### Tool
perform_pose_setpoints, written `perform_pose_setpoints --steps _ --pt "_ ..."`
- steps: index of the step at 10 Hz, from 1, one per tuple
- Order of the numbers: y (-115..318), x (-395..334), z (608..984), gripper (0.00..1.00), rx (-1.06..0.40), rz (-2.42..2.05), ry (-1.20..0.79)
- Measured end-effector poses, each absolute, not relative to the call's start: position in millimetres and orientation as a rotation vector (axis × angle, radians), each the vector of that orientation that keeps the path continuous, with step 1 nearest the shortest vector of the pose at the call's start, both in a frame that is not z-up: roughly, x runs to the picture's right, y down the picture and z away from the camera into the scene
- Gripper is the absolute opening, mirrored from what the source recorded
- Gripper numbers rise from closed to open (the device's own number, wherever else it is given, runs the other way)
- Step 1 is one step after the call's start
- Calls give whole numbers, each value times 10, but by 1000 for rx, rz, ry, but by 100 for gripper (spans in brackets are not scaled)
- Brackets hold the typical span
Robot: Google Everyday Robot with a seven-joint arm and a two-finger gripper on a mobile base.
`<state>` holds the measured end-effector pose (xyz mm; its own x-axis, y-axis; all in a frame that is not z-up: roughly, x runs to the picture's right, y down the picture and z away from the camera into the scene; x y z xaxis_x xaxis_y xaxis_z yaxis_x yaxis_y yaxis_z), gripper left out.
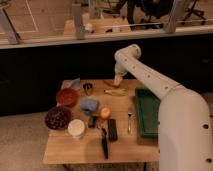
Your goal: Place pepper in metal cup
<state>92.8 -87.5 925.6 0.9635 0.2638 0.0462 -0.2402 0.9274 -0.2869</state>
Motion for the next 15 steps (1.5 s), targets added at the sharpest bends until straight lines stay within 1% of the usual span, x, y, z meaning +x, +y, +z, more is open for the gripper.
perform_pose_setpoints --steps 3,5,12,15 --pt "-867 943 9341 80 -303 330 -131" --pt "-786 914 9508 80 -318 408 -160" --pt "-615 948 9896 80 -335 596 -204" --pt "-589 953 10007 80 -328 654 -205"
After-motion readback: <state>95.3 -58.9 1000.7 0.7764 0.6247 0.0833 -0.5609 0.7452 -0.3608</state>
